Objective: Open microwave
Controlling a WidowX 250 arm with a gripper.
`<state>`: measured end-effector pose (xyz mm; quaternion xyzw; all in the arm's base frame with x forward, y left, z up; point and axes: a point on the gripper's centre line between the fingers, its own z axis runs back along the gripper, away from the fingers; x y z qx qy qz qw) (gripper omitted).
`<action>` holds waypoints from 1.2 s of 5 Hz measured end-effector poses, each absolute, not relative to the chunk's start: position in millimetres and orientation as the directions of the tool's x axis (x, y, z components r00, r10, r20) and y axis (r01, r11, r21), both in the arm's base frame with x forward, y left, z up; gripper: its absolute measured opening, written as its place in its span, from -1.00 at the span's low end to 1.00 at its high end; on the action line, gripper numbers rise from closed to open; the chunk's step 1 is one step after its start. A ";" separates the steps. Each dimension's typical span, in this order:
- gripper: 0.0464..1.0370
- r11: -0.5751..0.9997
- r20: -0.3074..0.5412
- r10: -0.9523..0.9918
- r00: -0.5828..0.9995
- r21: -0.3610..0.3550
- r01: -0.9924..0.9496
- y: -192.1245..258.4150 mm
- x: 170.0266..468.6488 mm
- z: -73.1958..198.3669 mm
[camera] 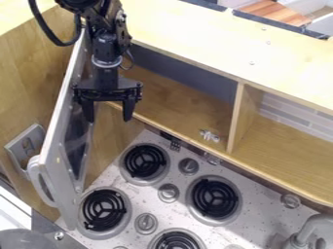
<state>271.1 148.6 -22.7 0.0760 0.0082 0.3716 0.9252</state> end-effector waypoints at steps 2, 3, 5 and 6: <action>0.92 0.719 0.039 0.684 0.728 0.133 -0.683 145.7 273.2 -22.8; 0.92 0.758 0.031 0.643 0.765 0.120 -0.642 132.9 279.4 -23.1; 0.92 0.849 0.023 0.522 0.852 0.075 -0.523 91.1 300.6 -20.5; 0.92 0.869 0.012 0.489 0.872 0.083 -0.489 81.0 301.0 -15.1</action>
